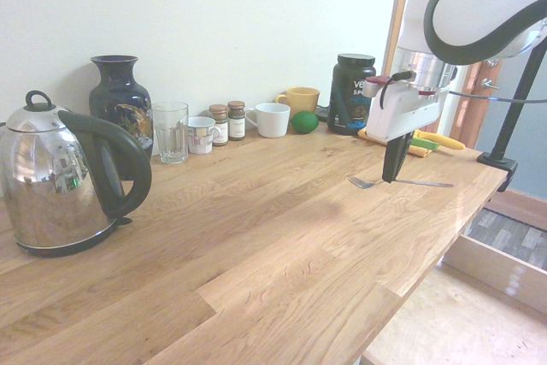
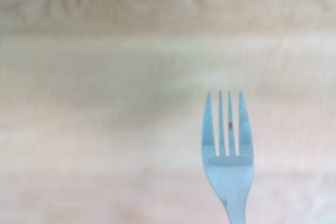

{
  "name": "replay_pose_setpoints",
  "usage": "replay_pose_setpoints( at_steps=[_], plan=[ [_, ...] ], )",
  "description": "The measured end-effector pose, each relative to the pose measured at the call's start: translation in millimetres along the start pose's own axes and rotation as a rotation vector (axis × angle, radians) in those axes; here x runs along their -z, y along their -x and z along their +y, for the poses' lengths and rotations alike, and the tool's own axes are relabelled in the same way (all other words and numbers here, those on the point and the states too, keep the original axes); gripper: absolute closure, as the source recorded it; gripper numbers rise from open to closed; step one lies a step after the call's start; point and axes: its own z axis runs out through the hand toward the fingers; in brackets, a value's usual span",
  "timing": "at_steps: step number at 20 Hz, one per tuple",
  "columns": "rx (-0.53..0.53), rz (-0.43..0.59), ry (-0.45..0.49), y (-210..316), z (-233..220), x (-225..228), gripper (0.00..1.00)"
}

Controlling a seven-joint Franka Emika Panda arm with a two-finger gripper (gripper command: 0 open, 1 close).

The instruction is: Put fork in the drawer

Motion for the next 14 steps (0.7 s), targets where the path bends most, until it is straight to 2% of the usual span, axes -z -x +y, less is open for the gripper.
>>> replay_pose_setpoints(
  at_steps=[14],
  plan=[
    [-0.043, -0.015, 0.011, 134.5, 127.2, -23.1, 1.0]
  ],
)
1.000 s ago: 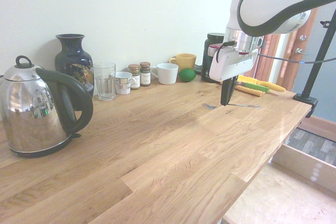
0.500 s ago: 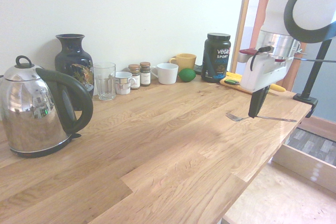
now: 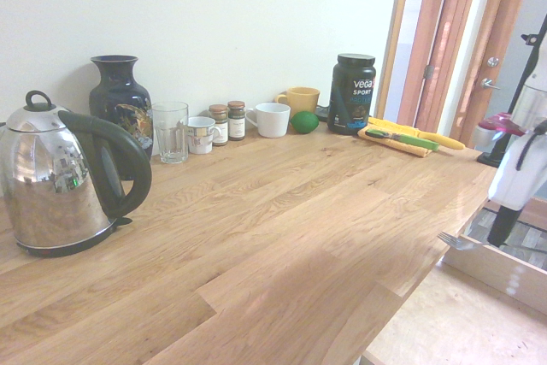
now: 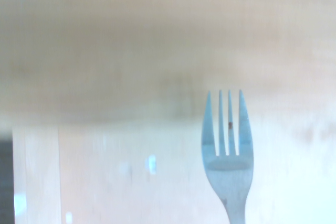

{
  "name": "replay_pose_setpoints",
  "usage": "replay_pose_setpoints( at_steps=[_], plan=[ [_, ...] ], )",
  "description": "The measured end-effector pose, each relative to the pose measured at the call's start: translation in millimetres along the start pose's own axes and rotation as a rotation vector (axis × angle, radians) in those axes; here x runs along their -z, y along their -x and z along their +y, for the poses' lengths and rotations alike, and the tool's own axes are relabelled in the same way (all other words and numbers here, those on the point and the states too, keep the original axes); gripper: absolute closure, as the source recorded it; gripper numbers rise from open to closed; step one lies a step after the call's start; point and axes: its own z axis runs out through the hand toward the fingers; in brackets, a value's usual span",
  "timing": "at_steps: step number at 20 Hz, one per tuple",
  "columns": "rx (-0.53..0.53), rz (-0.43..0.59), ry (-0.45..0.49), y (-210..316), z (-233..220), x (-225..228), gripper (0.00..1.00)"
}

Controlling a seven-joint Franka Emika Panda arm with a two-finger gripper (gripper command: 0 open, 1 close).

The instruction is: Put fork in the drawer

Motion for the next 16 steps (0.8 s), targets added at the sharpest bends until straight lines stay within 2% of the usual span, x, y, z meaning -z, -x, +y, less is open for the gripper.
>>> replay_pose_setpoints(
  at_steps=[6, 11, 16],
  plan=[
    [0.0, -0.001, 0.003, 21.4, 19.8, -11.1, 1.0],
    [-0.013, 0.008, 0.005, 19.4, 28.3, -22.6, 1.0],
    [-0.021, 0.006, 0.023, 14.7, 36.8, -60.3, 1.0]
  ],
)
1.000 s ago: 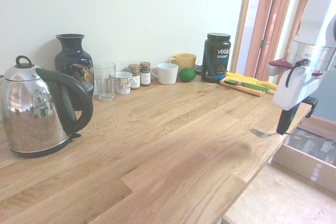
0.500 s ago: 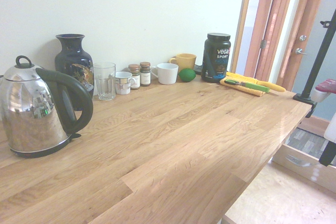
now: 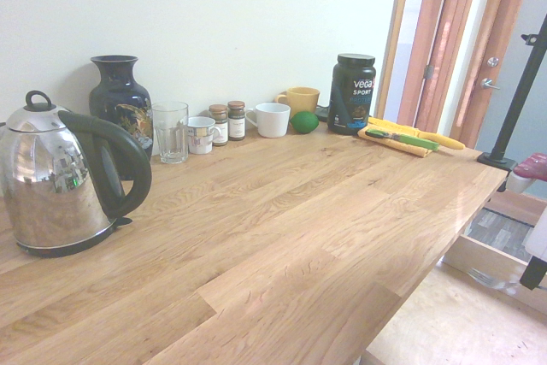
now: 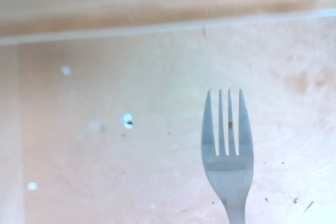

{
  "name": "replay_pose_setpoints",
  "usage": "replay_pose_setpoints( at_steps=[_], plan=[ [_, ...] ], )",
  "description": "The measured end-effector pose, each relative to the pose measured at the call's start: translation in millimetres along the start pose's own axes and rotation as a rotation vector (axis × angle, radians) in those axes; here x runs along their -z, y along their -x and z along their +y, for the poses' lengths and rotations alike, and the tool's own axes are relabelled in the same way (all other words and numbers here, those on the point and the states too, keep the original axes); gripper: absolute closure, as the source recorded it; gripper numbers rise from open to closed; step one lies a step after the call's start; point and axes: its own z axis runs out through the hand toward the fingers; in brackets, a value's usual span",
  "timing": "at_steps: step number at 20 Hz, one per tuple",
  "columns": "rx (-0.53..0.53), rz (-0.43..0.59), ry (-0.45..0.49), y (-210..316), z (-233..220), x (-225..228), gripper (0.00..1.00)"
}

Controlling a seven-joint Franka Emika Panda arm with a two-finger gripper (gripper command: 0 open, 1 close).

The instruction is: Put fork in the drawer

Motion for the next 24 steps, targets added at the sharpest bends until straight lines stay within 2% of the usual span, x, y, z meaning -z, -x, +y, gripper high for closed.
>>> replay_pose_setpoints(
  at_steps=[9, 16, 24],
  plan=[
    [0.008, -0.014, 0.037, -7.6, 7.5, -83.2, 1.0],
    [0.045, -0.026, 0.041, -1.5, 4.7, -131.6, 1.0],
    [0.046, -0.034, 0.056, -4.6, -5.4, -154.9, 1.0]
  ],
)
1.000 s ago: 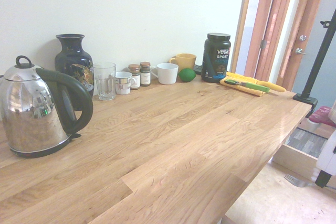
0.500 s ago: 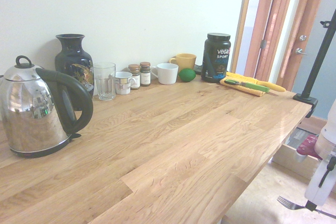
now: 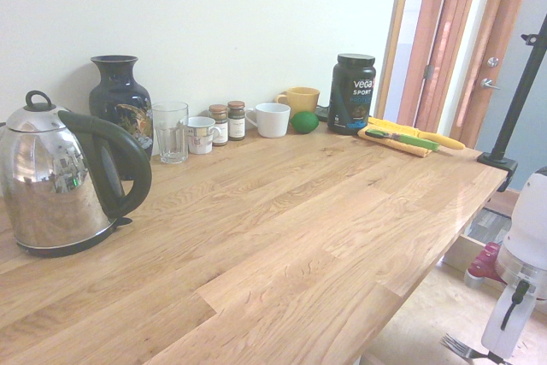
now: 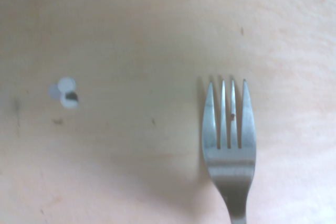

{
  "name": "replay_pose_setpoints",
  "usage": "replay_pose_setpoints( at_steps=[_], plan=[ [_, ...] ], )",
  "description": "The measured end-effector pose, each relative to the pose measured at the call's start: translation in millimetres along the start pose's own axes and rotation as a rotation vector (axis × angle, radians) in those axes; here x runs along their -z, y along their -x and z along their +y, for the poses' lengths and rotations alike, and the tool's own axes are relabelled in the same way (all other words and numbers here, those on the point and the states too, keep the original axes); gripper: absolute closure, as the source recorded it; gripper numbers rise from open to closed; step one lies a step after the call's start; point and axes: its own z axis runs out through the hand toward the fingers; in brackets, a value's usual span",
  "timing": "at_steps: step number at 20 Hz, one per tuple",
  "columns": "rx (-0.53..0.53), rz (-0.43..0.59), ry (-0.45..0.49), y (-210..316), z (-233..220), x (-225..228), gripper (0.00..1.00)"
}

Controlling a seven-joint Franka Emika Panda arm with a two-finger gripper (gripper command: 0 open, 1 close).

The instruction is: Put fork in the drawer

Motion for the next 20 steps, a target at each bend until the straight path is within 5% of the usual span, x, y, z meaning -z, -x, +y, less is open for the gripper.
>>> replay_pose_setpoints(
  at_steps=[1, 2, 20],
  plan=[
    [-0.001, 0.001, -0.001, -0.1, -1.2, 0.3, 1.0],
    [-0.003, 0.0, -0.001, -0.1, -2.0, 0.5, 0.0],
    [-0.023, -0.003, -0.003, -2.9, -6.6, 2.1, 0.0]
  ],
)
